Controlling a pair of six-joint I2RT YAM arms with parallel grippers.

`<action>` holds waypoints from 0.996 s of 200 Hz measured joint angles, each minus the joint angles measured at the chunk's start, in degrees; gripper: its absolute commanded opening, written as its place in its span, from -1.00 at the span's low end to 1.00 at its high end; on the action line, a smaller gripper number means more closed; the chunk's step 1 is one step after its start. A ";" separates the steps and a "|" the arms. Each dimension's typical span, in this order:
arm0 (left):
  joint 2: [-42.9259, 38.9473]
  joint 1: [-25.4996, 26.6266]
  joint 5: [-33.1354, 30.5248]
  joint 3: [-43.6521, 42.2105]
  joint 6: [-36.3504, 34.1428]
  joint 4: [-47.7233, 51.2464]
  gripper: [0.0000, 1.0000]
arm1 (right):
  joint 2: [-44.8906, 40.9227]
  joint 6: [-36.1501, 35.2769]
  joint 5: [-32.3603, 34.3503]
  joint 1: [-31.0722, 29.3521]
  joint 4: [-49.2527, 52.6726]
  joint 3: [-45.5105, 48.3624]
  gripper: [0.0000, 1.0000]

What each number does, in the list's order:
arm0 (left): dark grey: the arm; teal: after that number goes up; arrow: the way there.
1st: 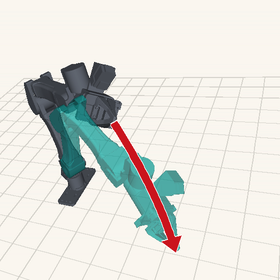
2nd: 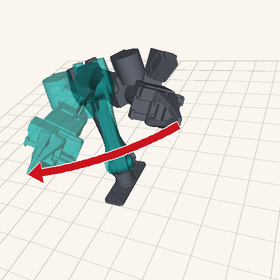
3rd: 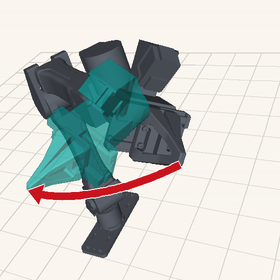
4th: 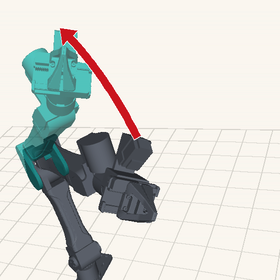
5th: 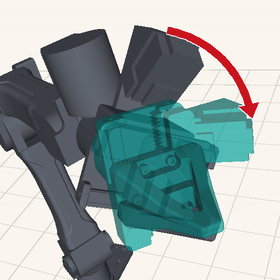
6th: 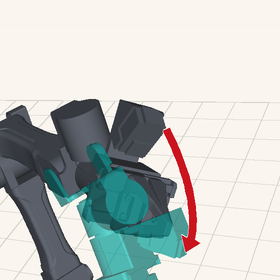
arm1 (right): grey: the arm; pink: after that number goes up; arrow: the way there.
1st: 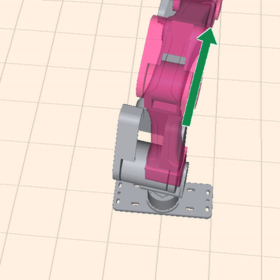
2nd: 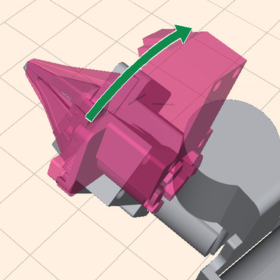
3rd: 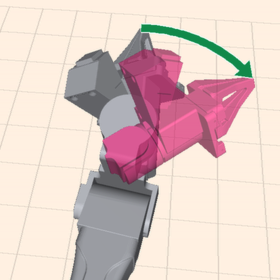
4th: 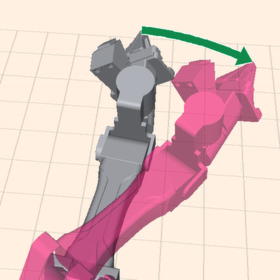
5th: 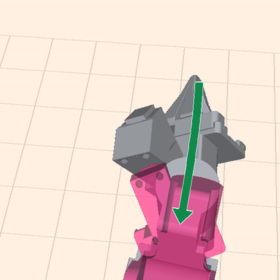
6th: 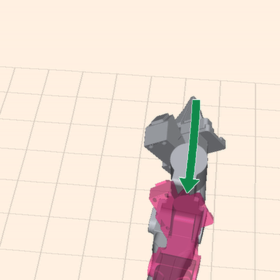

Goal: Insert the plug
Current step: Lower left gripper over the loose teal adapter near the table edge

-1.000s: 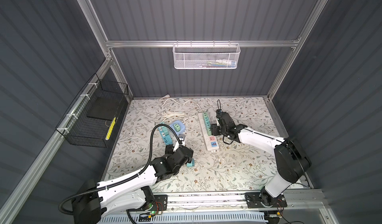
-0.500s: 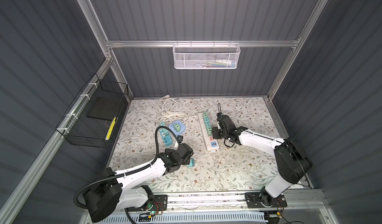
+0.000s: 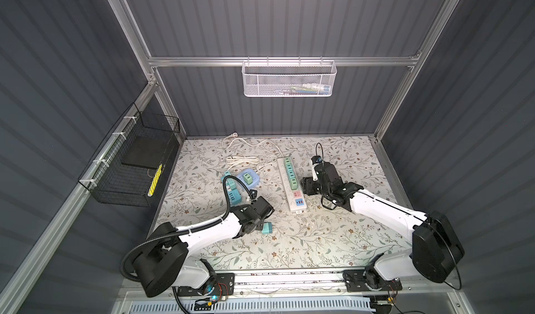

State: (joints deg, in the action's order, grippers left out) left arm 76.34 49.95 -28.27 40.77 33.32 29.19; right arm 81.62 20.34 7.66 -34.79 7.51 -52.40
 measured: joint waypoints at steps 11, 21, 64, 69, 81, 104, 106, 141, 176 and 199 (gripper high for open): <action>-2.12 0.57 0.57 0.42 0.39 1.29 0.79 | -0.20 0.00 0.20 0.00 0.15 0.63 0.33; -2.78 1.46 0.96 1.66 0.90 2.89 0.80 | -0.26 0.00 0.28 0.00 0.24 1.03 0.32; 6.40 6.73 1.86 10.62 3.52 4.76 0.88 | -0.57 0.02 0.28 0.00 0.28 2.27 0.35; 8.13 7.10 1.70 11.52 3.85 4.70 0.89 | -0.59 0.04 0.31 0.00 0.31 2.29 0.35; 11.72 7.82 1.18 13.07 4.61 4.55 0.90 | -0.72 0.02 0.31 0.00 0.26 2.34 0.38; 15.96 8.09 -0.63 13.60 5.95 4.68 0.92 | -1.81 0.00 0.44 0.00 0.31 2.75 0.42; 16.17 8.09 -0.76 13.60 6.03 4.68 0.92 | -1.90 0.00 0.44 0.00 0.31 2.78 0.42; 18.88 8.09 -1.40 13.60 6.47 3.98 0.88 | -4.09 -0.02 0.76 0.00 0.28 3.63 0.45; 17.75 8.37 0.15 12.22 6.64 2.08 0.86 | -4.55 0.00 0.90 0.00 0.28 4.28 0.47; 15.15 8.87 1.44 9.31 7.02 1.46 0.86 | -4.55 0.04 0.83 0.00 0.26 4.39 0.48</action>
State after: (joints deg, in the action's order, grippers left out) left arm 91.48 58.83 -26.83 50.09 40.34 30.65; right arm 77.08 20.38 8.49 -34.79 7.77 -48.01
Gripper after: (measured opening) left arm 0.930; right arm 0.737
